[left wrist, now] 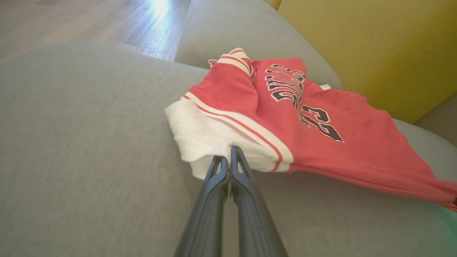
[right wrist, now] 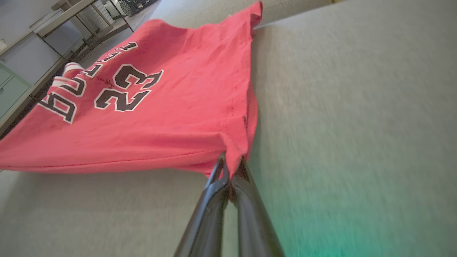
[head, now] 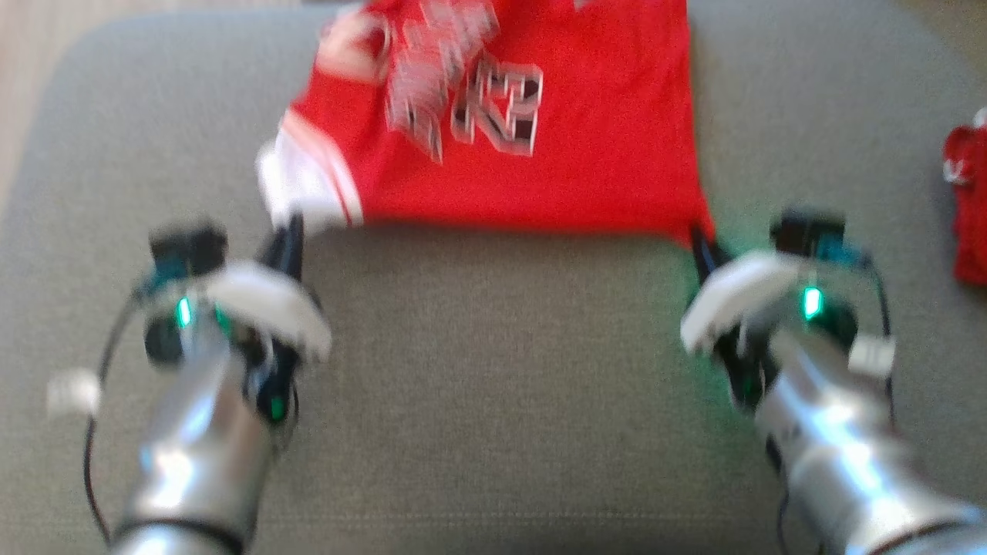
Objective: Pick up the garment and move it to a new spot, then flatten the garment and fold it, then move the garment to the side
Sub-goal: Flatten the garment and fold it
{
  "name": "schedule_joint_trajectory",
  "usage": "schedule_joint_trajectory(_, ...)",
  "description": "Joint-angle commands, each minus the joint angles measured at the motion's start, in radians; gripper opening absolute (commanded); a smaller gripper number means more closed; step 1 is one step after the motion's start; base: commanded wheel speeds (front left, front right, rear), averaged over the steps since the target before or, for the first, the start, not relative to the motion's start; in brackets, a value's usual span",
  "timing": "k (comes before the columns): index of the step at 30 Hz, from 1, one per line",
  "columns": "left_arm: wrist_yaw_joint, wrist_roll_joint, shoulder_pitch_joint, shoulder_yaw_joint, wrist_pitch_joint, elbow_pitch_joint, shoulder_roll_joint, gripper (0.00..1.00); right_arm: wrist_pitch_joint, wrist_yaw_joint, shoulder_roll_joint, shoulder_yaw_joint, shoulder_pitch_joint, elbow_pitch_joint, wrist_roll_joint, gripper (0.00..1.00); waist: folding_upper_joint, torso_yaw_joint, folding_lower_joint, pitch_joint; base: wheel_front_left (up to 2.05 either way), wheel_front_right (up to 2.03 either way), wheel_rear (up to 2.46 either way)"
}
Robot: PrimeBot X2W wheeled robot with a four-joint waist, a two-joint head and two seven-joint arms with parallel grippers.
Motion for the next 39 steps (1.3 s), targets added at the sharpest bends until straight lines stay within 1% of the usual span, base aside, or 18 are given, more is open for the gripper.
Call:
schedule_joint_trajectory(1, 0.0, 0.007, 0.027, 0.045, -0.005, -0.066, 0.041, 0.0, -0.024, -0.001, 0.015, 0.02, 0.021, -0.042, 0.02, 0.0, 0.0, 0.002, 0.0, -0.082, 0.0, 0.0, 0.0)
schedule_joint_trajectory(3, 0.007, 0.023, 0.122, 0.056, -0.005, -0.131, 0.042, 0.0, -0.038, -0.001, 0.014, 0.029, 0.089, -0.066, 0.035, 0.0, 0.0, 0.002, 0.0, -0.11, 0.0, 0.0, 0.0)
schedule_joint_trajectory(7, 0.042, 0.036, 0.297, 0.089, -0.005, -0.262, 0.037, 0.0, -0.067, -0.001, 0.004, 0.027, 0.221, -0.128, 0.063, 0.0, 0.0, 0.004, 0.0, -0.158, 0.0, 0.0, 0.0)
schedule_joint_trajectory(13, 0.11, 0.043, 0.533, 0.101, -0.001, -0.462, 0.028, 0.0, -0.078, -0.001, -0.026, -0.014, 0.392, -0.205, 0.067, 0.0, 0.0, 0.006, 0.0, -0.194, 0.0, 0.0, 0.0)
schedule_joint_trajectory(14, 0.135, 0.045, 0.609, 0.094, 0.024, -0.529, 0.027, 0.0, -0.077, -0.001, -0.037, -0.038, 0.442, -0.23, 0.058, 0.0, 0.0, 0.004, 0.0, -0.209, 0.0, 0.0, 0.0)
schedule_joint_trajectory(17, 0.168, 0.035, 0.712, 0.088, 0.069, -0.641, 0.023, 0.0, -0.063, -0.001, -0.045, -0.076, 0.51, -0.279, 0.038, 0.0, 0.0, -0.002, 0.0, -0.22, 0.0, 0.0, 0.0)
schedule_joint_trajectory(18, 0.168, 0.035, 0.712, 0.088, 0.069, -0.641, 0.023, 0.0, -0.063, -0.001, -0.045, -0.076, 0.51, -0.279, 0.038, 0.0, 0.0, -0.002, 0.0, -0.22, 0.0, 0.0, 0.0)
schedule_joint_trajectory(24, 0.239, 0.014, 0.866, 0.091, 0.141, -0.832, 0.015, 0.0, 0.001, -0.001, -0.045, -0.173, 0.641, -0.438, -0.036, 0.0, 0.0, -0.007, 0.0, -0.232, 0.0, 0.0, 0.0)
schedule_joint_trajectory(29, 0.269, 0.021, 0.901, 0.094, 0.173, -0.924, 0.03, 0.0, 0.101, -0.001, -0.019, -0.282, 0.746, -0.613, -0.113, 0.0, 0.0, -0.004, 0.0, -0.227, 0.0, 0.0, 0.0)
schedule_joint_trajectory(32, 0.271, 0.035, 0.881, 0.092, 0.188, -0.947, 0.05, 0.0, 0.169, -0.001, -0.001, -0.346, 0.797, -0.722, -0.158, 0.0, 0.0, -0.001, 0.0, -0.22, 0.0, 0.0, 0.0)
schedule_joint_trajectory(35, 0.263, 0.054, 0.827, 0.087, 0.199, -0.953, 0.074, 0.0, 0.245, -0.001, 0.009, -0.39, 0.826, -0.834, -0.192, 0.0, 0.0, -0.003, 0.0, -0.208, 0.0, 0.0, 0.0)
schedule_joint_trajectory(36, 0.25, 0.063, 0.779, 0.08, 0.213, -0.948, 0.088, 0.0, 0.294, -0.001, 0.013, -0.409, 0.832, -0.901, -0.213, 0.0, 0.0, -0.006, 0.0, -0.197, 0.0, 0.0, 0.0)
schedule_joint_trajectory(39, 0.225, 0.08, 0.688, 0.066, 0.236, -0.927, 0.113, 0.0, 0.365, -0.001, 0.014, -0.421, 0.818, -0.979, -0.226, 0.0, 0.0, -0.011, 0.0, -0.162, 0.0, 0.0, 0.0)
